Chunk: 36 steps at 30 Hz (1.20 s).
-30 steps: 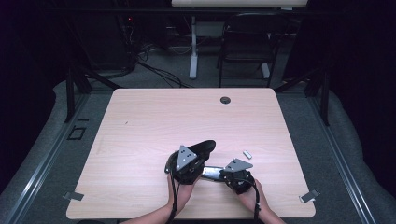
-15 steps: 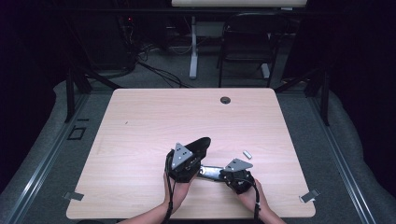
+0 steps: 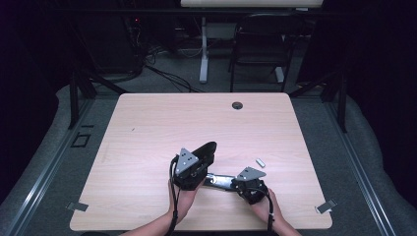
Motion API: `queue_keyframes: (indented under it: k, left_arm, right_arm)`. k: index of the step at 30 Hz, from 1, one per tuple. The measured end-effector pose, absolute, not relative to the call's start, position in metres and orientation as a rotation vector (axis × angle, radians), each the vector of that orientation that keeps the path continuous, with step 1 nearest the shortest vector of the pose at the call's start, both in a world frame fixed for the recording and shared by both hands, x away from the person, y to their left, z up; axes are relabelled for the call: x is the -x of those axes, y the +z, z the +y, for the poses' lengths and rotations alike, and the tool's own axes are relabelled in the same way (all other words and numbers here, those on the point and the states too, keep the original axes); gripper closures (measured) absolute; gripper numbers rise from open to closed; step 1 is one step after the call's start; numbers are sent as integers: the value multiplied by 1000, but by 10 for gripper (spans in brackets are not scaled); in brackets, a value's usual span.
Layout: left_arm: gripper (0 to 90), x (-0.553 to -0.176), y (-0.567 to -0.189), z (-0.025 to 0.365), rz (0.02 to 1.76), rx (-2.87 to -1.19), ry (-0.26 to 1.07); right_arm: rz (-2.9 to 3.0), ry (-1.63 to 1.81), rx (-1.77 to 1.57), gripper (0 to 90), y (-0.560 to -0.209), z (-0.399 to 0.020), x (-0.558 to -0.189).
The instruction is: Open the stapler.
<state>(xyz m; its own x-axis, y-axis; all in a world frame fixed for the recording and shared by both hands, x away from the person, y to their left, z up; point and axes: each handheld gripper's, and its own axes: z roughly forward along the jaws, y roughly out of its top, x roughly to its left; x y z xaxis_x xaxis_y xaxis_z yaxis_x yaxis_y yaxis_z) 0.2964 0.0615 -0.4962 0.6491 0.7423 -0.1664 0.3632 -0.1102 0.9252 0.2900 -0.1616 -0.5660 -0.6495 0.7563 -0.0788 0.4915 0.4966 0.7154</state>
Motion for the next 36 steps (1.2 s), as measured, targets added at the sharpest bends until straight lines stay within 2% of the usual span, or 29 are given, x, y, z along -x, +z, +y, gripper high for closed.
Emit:
queue_keyframes:
  k: [36]
  left_arm:
    - [900,-301,-482,91,914,-1700,444]
  right_arm:
    - [2378,943,-1024,879,-565,-163,-292]
